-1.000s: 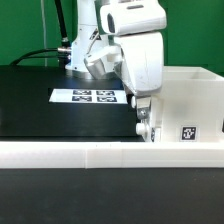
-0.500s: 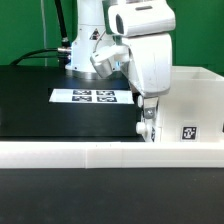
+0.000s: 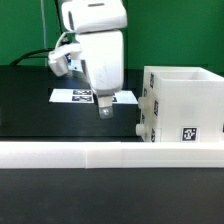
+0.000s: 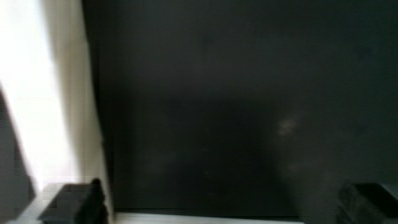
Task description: Assemble drawer
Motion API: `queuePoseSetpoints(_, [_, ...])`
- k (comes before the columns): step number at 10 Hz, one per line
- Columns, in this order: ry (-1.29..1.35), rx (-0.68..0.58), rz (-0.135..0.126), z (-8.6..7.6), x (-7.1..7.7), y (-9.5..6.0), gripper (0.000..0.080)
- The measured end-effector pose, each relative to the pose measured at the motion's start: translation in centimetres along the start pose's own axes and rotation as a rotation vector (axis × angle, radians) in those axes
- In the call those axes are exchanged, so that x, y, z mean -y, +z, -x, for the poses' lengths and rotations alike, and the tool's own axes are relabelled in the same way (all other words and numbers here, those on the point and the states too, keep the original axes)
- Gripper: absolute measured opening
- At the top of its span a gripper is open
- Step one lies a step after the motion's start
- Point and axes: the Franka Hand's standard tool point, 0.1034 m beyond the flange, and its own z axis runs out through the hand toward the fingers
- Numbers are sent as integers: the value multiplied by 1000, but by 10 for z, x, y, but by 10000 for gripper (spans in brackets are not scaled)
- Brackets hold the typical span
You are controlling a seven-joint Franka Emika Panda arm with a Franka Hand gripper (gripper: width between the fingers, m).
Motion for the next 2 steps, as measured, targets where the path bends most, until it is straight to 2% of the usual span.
queuePoseSetpoints(1, [8,14,49,6,1,-9,649])
queuePoseSetpoints(2, [6,9,30,2,7,-5,649])
